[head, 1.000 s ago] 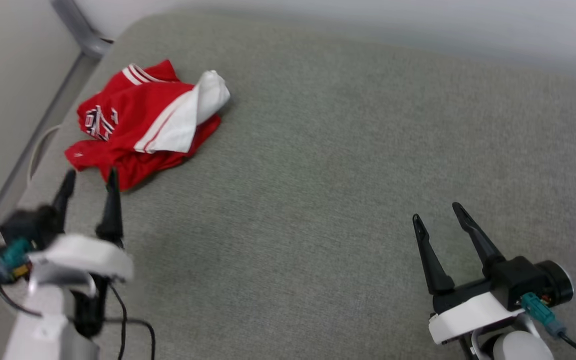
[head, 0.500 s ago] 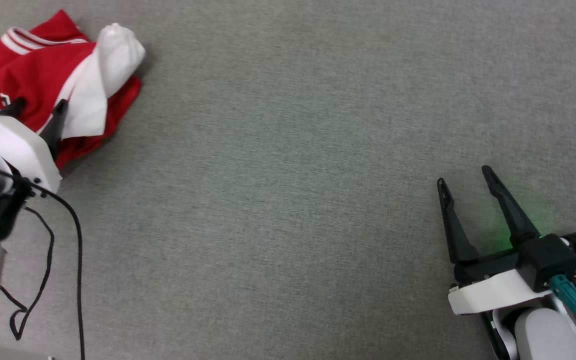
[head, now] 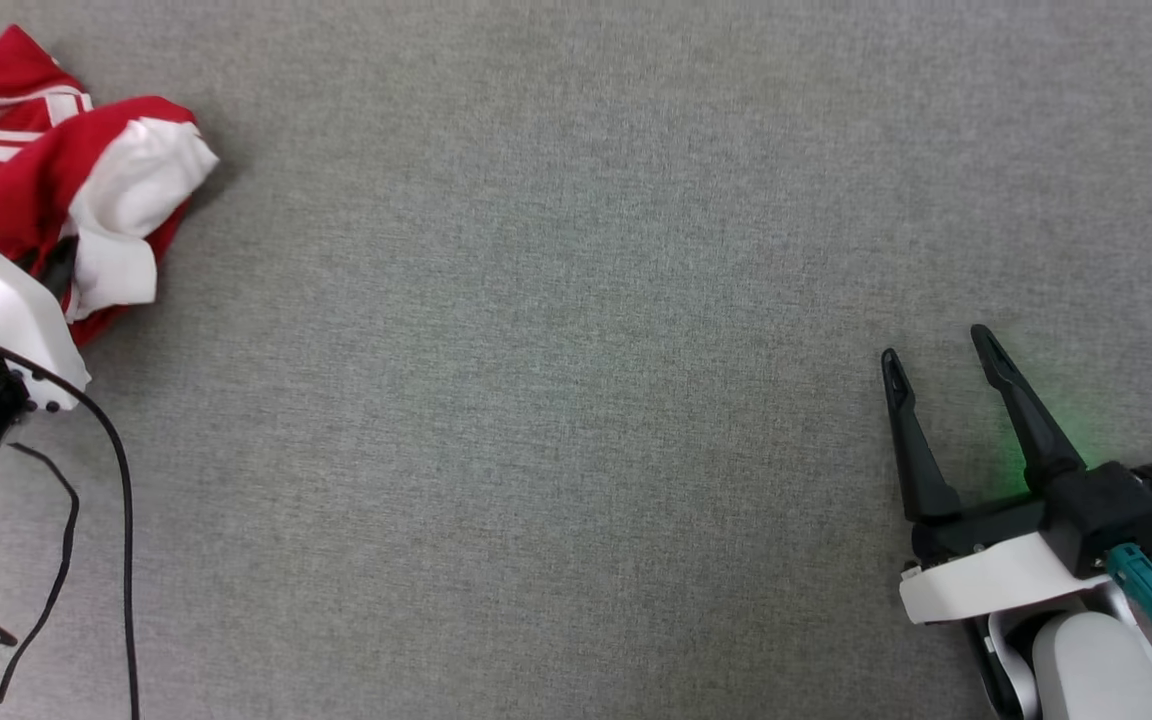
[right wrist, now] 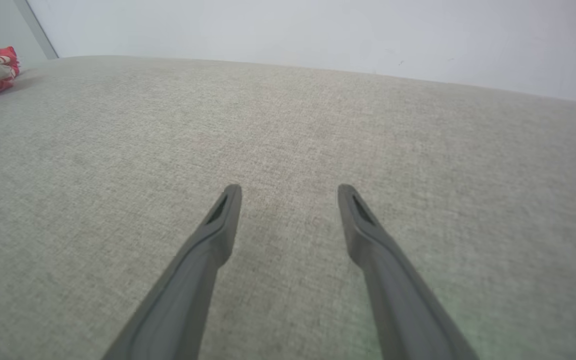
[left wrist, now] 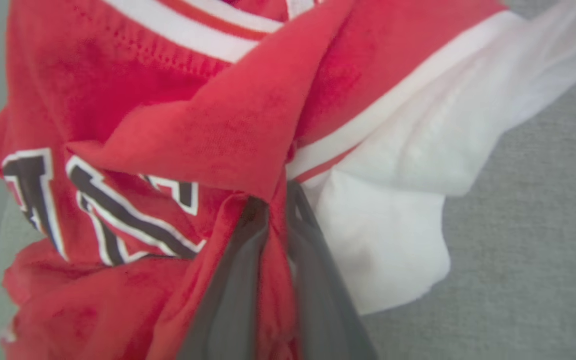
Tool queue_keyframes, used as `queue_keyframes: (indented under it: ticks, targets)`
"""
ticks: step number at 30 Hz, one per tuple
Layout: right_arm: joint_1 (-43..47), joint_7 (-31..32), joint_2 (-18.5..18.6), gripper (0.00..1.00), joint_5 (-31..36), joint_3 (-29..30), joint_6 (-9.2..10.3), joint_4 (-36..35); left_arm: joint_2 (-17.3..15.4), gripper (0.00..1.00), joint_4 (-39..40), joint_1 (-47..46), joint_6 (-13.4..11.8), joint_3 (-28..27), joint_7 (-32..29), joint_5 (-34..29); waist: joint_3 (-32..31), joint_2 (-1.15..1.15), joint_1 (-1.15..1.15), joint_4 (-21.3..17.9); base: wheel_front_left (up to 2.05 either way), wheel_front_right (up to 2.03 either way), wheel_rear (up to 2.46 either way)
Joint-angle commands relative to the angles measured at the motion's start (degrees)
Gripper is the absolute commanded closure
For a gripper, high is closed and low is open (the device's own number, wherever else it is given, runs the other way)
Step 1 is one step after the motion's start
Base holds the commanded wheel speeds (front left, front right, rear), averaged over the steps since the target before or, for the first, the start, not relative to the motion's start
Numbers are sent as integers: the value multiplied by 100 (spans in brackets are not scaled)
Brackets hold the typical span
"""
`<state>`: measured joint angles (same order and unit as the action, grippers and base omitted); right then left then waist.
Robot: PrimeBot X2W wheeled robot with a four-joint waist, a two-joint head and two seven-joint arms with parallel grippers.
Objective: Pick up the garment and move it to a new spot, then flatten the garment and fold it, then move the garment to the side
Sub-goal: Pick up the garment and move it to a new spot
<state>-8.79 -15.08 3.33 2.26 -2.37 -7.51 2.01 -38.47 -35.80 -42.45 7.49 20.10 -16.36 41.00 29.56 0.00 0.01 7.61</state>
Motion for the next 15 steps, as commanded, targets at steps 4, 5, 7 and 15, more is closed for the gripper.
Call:
queue_keyframes:
  ticks: [4,5,7,15]
  targets:
    - [80,-14,-35,0,-101,16,4,75,-78,100,5,85,-1,196,415,90,-319,0,-1,44,0,0,0]
    - [105,-15,-36,0,-118,13,4,88,-95,100,8,91,-2,227,528,125,-412,0,-1,57,0,0,0]
    - [163,-15,-39,0,-140,-10,4,138,-197,100,-86,83,-4,213,790,57,-610,0,-1,78,0,0,0]
    - [377,-15,-50,0,-291,-58,4,361,-110,100,185,141,-35,254,1438,-103,-1504,0,-1,117,0,0,0]
